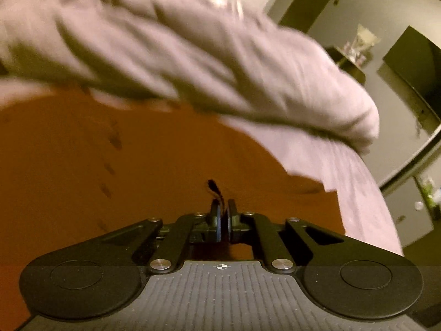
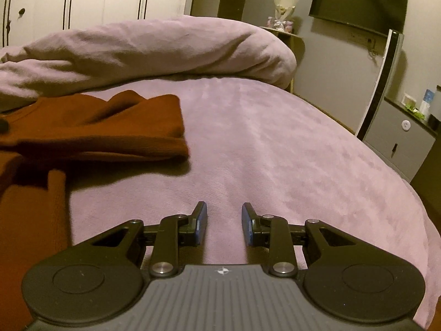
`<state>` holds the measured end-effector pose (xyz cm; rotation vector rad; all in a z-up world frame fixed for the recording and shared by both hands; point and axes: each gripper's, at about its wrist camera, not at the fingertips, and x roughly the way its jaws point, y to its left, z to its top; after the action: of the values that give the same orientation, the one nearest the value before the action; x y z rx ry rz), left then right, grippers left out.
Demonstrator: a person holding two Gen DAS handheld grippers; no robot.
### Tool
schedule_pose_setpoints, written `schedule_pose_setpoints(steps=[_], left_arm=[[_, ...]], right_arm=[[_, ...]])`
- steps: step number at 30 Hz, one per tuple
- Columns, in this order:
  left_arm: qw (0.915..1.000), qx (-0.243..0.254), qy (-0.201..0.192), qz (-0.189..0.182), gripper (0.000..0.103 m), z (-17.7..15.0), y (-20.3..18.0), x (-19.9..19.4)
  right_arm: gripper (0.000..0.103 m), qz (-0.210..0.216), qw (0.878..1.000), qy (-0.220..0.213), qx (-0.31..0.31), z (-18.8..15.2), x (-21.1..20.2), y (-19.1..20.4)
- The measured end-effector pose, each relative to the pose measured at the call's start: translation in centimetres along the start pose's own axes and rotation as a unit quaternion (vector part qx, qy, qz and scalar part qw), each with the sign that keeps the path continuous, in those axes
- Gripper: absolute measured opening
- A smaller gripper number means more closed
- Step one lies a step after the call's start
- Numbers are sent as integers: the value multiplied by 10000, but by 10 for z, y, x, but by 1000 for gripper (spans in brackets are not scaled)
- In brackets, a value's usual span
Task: Fold small clothes
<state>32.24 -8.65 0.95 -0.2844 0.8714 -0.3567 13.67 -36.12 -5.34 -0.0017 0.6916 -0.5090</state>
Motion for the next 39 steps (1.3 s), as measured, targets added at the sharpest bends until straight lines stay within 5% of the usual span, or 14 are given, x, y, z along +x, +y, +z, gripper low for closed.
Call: schedule_pose_setpoints(steps=[5, 10, 13, 15, 18, 20, 23, 28, 31, 33, 36, 39], left_arm=[[9925, 289, -498, 1075, 6, 19, 57, -33], [9778, 80, -282, 2073, 6, 7, 131, -34], [9775, -210, -12, 2097, 12, -7, 159, -26], [9789, -438, 18, 1994, 39, -14, 168, -21], [9845, -603, 48, 1646, 53, -21, 174, -13], [9860, -433, 28, 1610, 50, -21, 173, -9], [9867, -225, 83, 1609, 10, -18, 171, -4], [9852, -138, -202, 1696, 9, -9, 173, -5], [9844, -258, -486, 1673, 8, -2, 178, -19], [9814, -226, -652, 1790, 8, 2, 181, -30], [9766, -200, -868, 1960, 9, 8, 190, -40], [9728, -379, -711, 2172, 9, 6, 205, -35]], right_arm=[[27, 103, 9995, -183, -223, 9, -11, 17], [28, 493, 9978, -229, -384, 17, -20, 45], [31, 918, 9951, -183, -329, 27, -21, 66], [37, 1175, 9919, -216, -423, 34, -20, 83], [52, 1295, 9867, -273, -940, 37, -12, 116], [52, 1304, 9828, -244, -1286, 37, -2, 133], [52, 1179, 9780, -137, -1713, 36, 18, 154], [49, 1091, 9749, -375, -1903, 47, 28, 171], [25, 911, 9747, -400, -2003, 46, 39, 176], [22, 952, 9755, -529, -1910, 48, 39, 175], [20, 938, 9703, -876, -2050, 44, 27, 179], [29, 1108, 9696, -540, -2114, 42, 29, 182]])
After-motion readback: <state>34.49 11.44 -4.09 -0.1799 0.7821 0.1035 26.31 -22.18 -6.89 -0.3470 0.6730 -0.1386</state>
